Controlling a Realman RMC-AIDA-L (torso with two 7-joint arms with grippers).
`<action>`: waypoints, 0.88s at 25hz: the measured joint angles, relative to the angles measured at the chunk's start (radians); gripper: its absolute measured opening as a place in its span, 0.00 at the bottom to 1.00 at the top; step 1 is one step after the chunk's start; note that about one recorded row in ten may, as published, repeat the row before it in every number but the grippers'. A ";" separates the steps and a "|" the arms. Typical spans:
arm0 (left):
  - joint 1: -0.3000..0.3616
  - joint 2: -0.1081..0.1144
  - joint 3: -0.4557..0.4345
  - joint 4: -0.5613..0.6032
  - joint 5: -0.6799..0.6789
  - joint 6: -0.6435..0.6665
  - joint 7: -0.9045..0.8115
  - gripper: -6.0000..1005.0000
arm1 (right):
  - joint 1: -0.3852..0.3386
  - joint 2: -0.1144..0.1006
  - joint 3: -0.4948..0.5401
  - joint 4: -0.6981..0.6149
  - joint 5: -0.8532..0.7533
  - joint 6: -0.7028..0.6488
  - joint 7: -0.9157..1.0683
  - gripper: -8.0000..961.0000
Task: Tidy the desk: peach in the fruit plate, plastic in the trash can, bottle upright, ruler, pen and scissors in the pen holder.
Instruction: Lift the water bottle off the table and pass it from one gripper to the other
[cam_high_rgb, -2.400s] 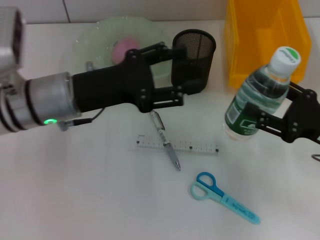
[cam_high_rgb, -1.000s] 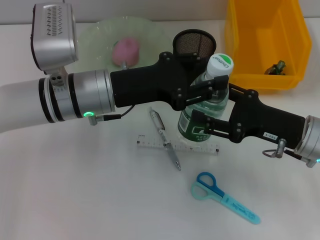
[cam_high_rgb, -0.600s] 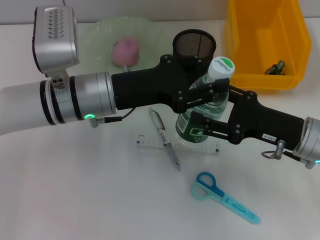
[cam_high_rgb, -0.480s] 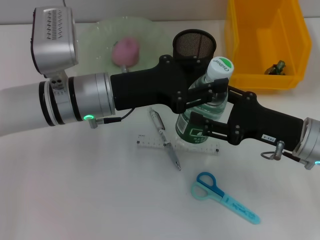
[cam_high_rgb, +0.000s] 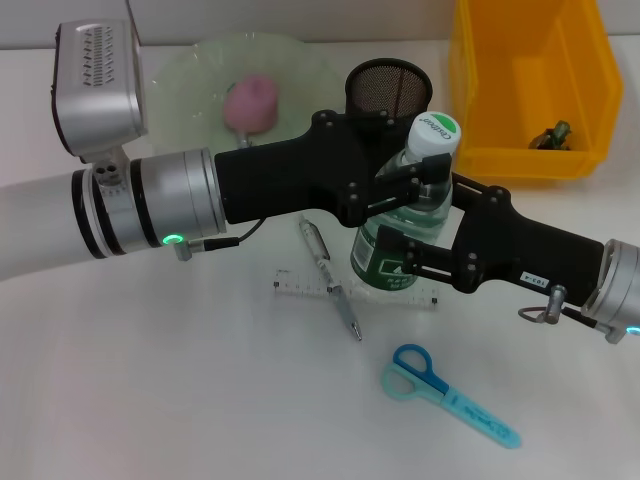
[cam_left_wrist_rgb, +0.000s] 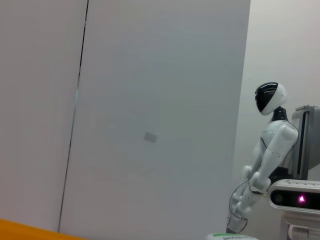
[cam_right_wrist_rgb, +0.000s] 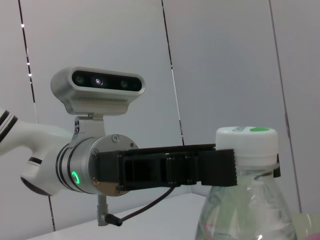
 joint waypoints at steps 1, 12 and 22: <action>0.002 0.000 0.000 0.000 -0.002 0.001 0.000 0.44 | 0.000 0.000 0.000 0.002 0.000 -0.001 0.003 0.76; 0.015 0.000 -0.002 0.001 -0.030 0.032 0.010 0.44 | 0.003 -0.002 -0.001 0.013 -0.003 0.020 0.020 0.76; 0.067 0.006 -0.004 0.061 -0.106 0.098 -0.015 0.44 | -0.017 -0.006 -0.001 0.004 -0.003 0.036 0.036 0.76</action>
